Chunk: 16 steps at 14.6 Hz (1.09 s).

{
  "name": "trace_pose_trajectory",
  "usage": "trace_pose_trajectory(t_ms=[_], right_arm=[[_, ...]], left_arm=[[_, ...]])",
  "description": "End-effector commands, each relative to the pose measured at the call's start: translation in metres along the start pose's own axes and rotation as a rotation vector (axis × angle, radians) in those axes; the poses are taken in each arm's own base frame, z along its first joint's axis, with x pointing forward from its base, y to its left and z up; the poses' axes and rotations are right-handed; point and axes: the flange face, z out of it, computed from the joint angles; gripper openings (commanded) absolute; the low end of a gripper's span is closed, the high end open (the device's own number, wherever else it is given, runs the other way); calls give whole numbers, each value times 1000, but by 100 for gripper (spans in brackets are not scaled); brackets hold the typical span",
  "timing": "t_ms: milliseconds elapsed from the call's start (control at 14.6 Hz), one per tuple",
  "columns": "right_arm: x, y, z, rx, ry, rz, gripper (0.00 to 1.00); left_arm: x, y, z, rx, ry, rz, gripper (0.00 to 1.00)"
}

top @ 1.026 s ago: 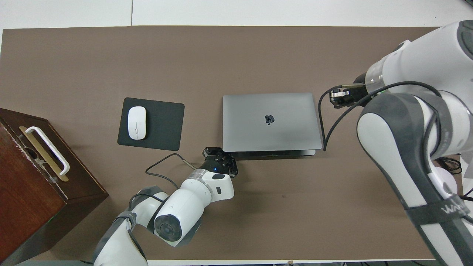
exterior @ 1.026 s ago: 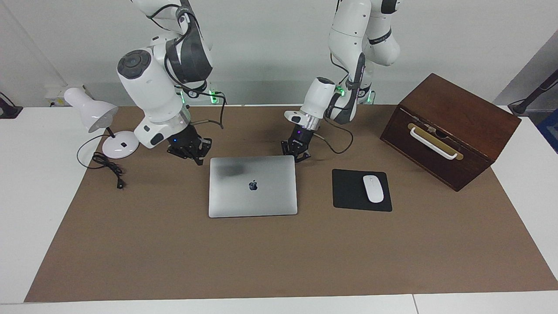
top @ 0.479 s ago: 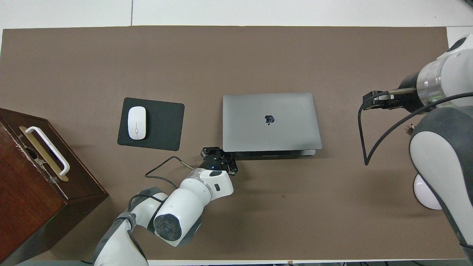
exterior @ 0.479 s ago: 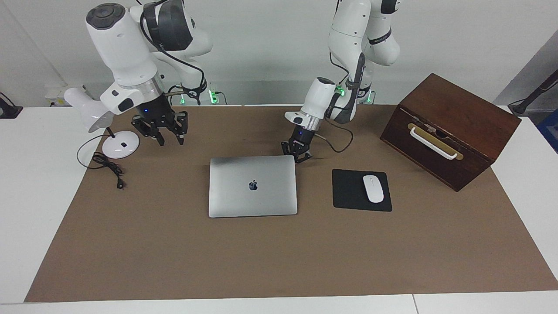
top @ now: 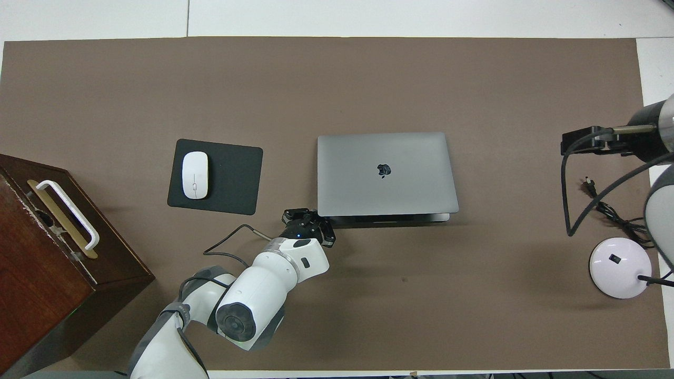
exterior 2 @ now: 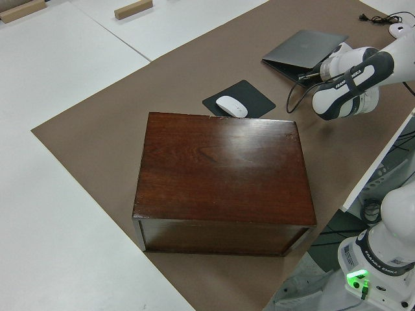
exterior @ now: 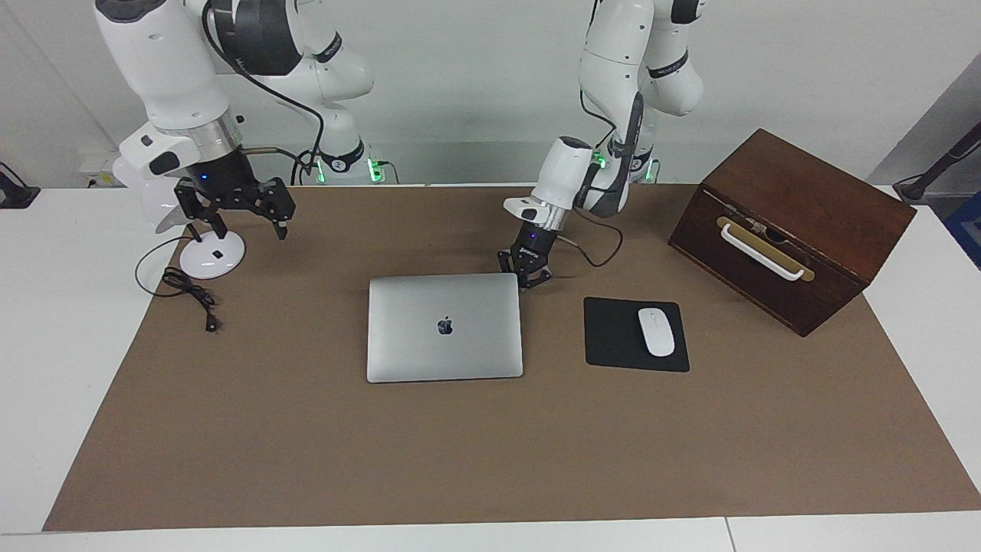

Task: Close laptop with both arms

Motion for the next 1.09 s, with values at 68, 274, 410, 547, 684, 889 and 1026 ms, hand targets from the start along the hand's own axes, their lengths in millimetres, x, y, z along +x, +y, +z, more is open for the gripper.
trace_pose_trajectory(t_ms=[68,274,410,547,684,889,1026], right_arm=[[-18,19,-16,-9,-42,11,100],[-25,21,-22,6,-53,20,100],[-27,27,-23,9,-59,33,100],[-29,29,-24,9,-63,54,100],[-30,29,-25,8,-67,88,100],[-30,33,-24,8,-66,88,100],[-30,33,-23,8,-66,85,100]], left_arm=[[21,-3,-35,-11,-72,-82,0],[41,-5,-64,-26,-111,-97,0],[52,-10,-84,-32,-156,-113,0],[61,-9,-105,-46,-239,-117,0],[80,-24,-136,-47,-314,-142,0],[113,-53,-195,-41,-420,-180,0],[130,-72,-227,-28,-472,-207,0]])
